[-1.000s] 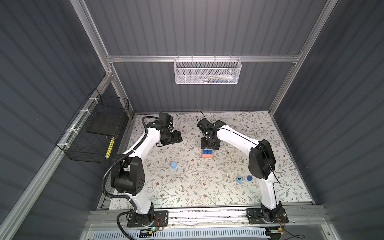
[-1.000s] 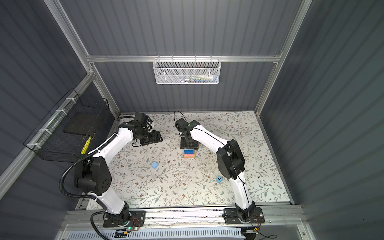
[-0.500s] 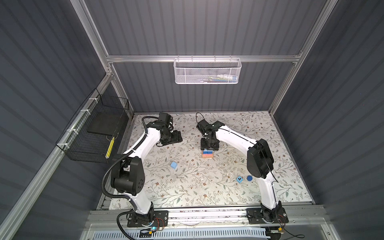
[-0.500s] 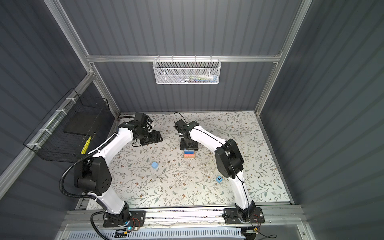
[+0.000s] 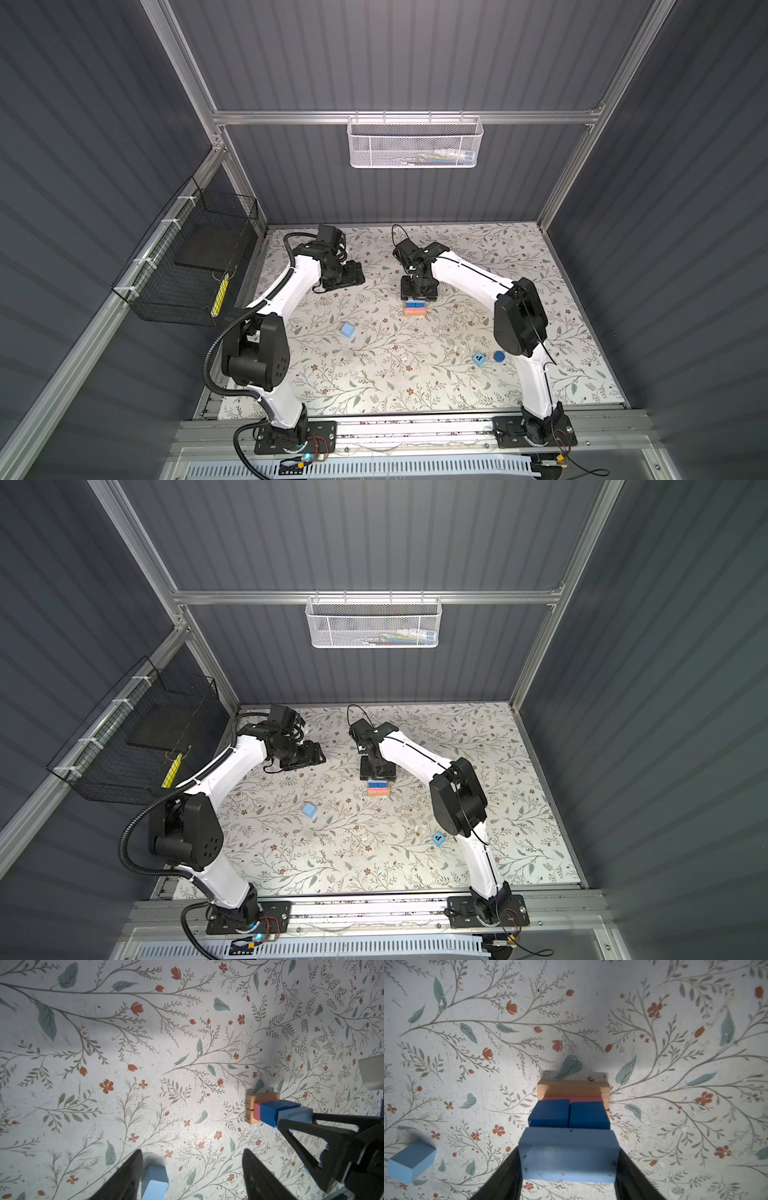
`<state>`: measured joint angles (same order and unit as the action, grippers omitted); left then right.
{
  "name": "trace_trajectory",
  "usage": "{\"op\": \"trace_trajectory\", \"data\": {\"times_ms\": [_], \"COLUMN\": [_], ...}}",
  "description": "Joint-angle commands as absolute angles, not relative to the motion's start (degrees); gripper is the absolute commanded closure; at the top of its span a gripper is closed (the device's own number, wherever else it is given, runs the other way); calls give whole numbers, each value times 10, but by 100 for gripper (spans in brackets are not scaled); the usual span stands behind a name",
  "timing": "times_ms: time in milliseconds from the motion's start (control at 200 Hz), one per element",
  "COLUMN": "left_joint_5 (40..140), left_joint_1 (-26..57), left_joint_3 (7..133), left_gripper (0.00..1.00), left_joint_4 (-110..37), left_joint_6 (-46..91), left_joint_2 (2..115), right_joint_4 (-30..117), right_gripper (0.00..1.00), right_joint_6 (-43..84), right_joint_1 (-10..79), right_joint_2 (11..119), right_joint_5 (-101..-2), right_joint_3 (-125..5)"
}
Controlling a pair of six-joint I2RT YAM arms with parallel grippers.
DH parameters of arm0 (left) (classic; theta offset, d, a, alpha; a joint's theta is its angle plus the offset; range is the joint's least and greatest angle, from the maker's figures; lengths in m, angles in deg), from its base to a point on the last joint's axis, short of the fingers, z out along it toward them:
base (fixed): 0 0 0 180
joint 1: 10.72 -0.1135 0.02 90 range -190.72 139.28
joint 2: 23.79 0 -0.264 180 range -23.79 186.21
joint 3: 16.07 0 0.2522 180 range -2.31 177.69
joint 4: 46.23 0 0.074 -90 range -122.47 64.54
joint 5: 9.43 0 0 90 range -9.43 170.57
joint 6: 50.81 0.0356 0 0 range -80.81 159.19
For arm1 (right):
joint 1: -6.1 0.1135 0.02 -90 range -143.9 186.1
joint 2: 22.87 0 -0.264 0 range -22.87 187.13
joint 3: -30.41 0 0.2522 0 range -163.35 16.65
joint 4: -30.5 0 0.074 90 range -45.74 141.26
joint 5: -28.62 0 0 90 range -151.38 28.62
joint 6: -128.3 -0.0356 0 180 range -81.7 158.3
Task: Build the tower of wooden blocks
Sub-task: 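Carry the light blue block over the stack and lower it onto the dark blue cubes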
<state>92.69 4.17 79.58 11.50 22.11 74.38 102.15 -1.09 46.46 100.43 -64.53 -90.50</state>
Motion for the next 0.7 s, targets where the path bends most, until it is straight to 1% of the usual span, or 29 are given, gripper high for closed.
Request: {"op": "trace_trajectory", "data": {"times_ms": [0,695], "left_joint_5": [940,945], "left_joint_1": [37,36], "left_joint_3": [792,792], "left_gripper": [24,24], "left_joint_4": [117,115], "left_joint_6": [232,231], "left_joint_2": [747,748], "right_joint_4": [1027,1029], "right_gripper": [42,32], "right_joint_6": [-7,-7], "right_joint_1": [463,463], "right_joint_2": [1017,1017], "right_joint_5": [-647,-647], "right_joint_3": [-917,-920]}}
